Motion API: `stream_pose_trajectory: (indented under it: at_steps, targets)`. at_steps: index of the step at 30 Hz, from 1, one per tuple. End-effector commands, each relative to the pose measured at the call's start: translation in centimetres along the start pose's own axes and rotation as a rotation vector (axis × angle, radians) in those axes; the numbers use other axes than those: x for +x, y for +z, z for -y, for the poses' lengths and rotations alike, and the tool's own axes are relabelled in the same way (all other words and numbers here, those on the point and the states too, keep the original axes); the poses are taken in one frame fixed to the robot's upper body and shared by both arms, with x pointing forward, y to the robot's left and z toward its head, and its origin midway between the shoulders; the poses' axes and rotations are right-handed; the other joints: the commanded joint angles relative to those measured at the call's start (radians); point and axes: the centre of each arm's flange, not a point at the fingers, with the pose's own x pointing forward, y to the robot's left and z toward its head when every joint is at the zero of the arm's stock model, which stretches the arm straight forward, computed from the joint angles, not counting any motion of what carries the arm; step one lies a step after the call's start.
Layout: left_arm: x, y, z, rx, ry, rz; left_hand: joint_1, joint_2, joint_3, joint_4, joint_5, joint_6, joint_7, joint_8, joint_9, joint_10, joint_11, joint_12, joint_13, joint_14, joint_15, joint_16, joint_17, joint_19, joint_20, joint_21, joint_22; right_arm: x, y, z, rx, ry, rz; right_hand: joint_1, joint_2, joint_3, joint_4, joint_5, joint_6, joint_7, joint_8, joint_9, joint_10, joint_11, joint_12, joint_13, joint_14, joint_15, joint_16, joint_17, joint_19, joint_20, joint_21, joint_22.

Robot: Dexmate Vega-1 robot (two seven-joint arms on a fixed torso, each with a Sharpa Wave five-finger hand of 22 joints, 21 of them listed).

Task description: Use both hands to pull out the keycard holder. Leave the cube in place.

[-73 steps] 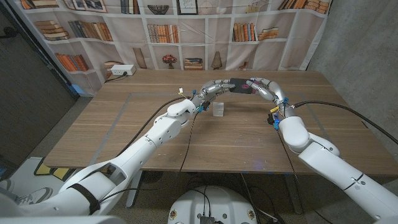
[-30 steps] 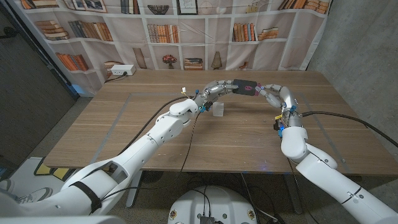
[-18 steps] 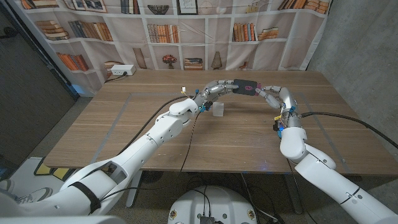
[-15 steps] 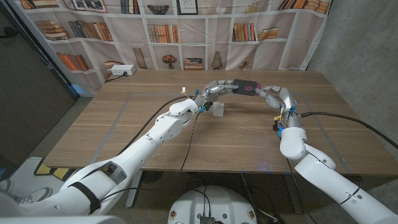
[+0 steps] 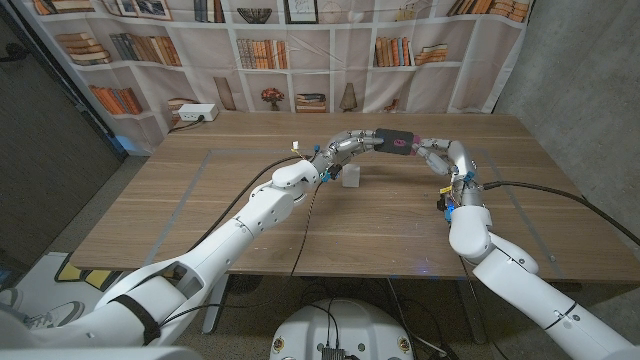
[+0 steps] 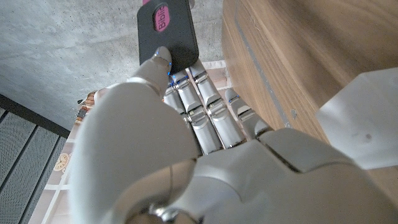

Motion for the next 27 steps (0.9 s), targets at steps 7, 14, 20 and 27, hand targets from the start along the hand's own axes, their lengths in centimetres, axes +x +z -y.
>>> stream_pose_trajectory:
  at_steps: [7,14,20,27]
  targets:
    - [0.44,0.00,0.27,-0.011,-0.004,0.009,0.006,0.007,0.012,0.004,0.003,0.045,0.040,0.003,0.003,0.022,-0.022,0.002,0.256,0.001,-0.035,0.005,0.004,-0.004,-0.008,-0.002,0.003,0.20,-0.22,0.56,0.106,0.015,0.070,0.055,0.046,0.042,0.006,-0.010,-0.037,0.084,0.034,0.048,0.030,0.029,-0.004,0.003,0.004,0.002,-0.015,0.001,-0.004,-0.028,0.001,0.006]
    - [0.61,0.01,0.26,-0.016,-0.001,0.011,0.004,0.009,0.014,0.005,0.003,0.043,0.040,0.003,0.003,0.024,-0.022,0.003,0.258,0.000,-0.032,0.003,0.003,-0.004,-0.007,-0.001,0.003,0.50,-0.06,0.47,0.069,0.071,0.089,0.060,0.070,0.065,0.016,0.006,-0.067,0.118,0.069,0.100,-0.002,0.110,-0.028,0.004,-0.037,0.021,-0.030,0.003,-0.017,-0.028,-0.002,0.007]
    - [0.65,0.03,0.24,-0.017,0.004,0.012,0.004,0.009,0.014,0.005,0.003,0.043,0.041,0.004,0.003,0.023,-0.023,0.003,0.259,0.001,-0.033,0.004,0.004,-0.004,-0.007,-0.001,0.003,0.76,0.17,0.32,0.041,0.113,0.115,0.048,0.089,0.075,0.026,0.018,-0.073,0.117,0.090,0.126,-0.022,0.132,-0.037,0.006,-0.065,0.033,-0.033,0.006,-0.025,-0.024,-0.003,0.008]
    - [0.64,0.03,0.21,-0.019,0.010,0.012,0.004,0.009,0.015,0.004,0.003,0.043,0.042,0.004,0.004,0.021,-0.021,0.002,0.261,0.002,-0.034,0.003,0.004,-0.003,-0.007,-0.001,0.003,0.86,0.10,0.33,0.058,0.122,0.148,0.017,0.124,0.085,0.052,0.035,-0.085,0.087,0.093,0.133,-0.024,0.151,-0.038,0.008,-0.074,0.041,-0.026,0.011,-0.027,-0.020,-0.001,0.009]
